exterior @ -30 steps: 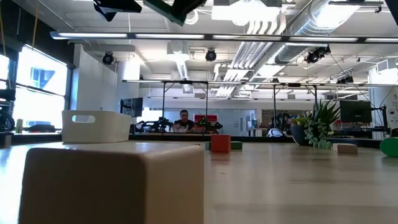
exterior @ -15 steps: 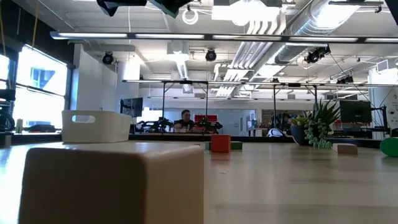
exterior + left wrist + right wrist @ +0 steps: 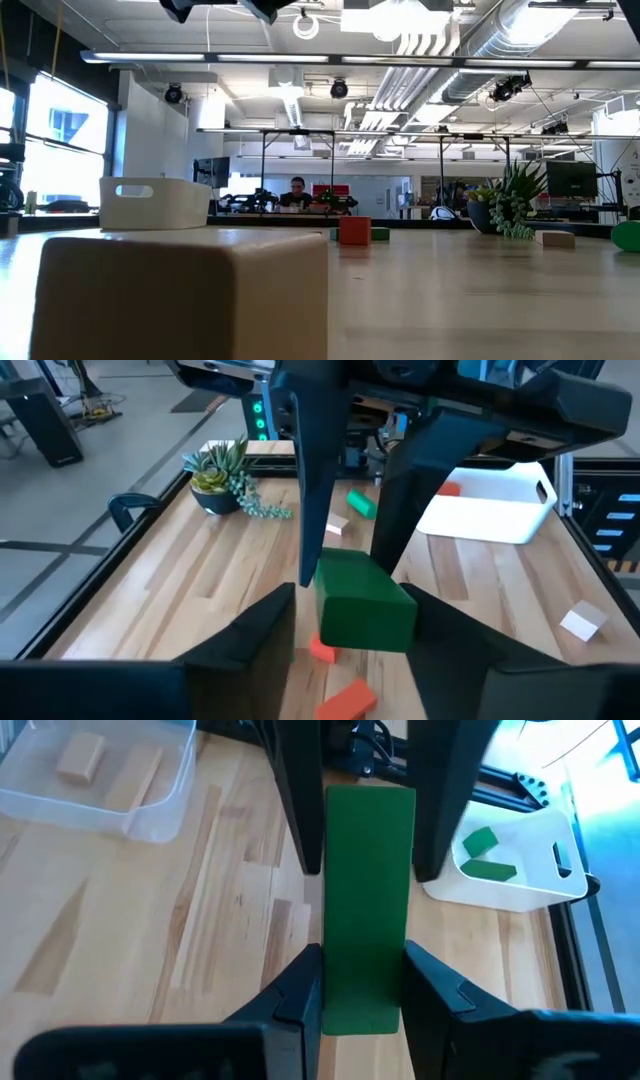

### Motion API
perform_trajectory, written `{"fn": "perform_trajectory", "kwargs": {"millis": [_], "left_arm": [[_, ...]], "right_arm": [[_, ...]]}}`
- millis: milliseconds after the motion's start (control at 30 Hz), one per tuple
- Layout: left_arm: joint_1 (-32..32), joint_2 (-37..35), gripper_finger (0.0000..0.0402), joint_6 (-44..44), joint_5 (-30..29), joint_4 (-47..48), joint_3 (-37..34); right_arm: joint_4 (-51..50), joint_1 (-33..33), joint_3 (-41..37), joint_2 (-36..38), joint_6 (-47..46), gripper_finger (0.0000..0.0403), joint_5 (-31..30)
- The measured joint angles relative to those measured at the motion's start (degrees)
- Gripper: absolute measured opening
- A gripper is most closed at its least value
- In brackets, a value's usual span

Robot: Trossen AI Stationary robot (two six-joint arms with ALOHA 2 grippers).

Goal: Sort & place blocks by color
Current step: Put the green block into the top white bin

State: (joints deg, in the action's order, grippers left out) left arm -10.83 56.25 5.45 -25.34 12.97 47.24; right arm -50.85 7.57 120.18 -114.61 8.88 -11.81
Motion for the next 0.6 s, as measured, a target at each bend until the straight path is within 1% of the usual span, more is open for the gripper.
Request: {"fn": "perform_trajectory", "kwargs": {"millis": [133, 233, 467, 600], "left_arm": [[0.0, 0.0, 0.0102, -2.3, 0.0, 0.1, 0.0], [0.0, 0.0, 0.0079, -3.7, -0.2, 0.1, 0.0], [0.0, 0.0, 0.0084, -3.6, 0.0, 0.1, 0.0], [0.0, 0.0, 0.0087, -3.7, 0.1, 0.1, 0.0]], "right_arm": [[-0.1, -0.1, 0.0, 0.0, -0.1, 0.0078, 0.5], [-0.2, -0.1, 0.0, 0.0, -0.4, 0.0078, 0.9], [-0.3, -0.1, 0.0, 0.0, -1.4, 0.0080, 1.1], [-0.3, -0.1, 0.0, 0.0, -1.3, 0.0103, 0.8]]}}
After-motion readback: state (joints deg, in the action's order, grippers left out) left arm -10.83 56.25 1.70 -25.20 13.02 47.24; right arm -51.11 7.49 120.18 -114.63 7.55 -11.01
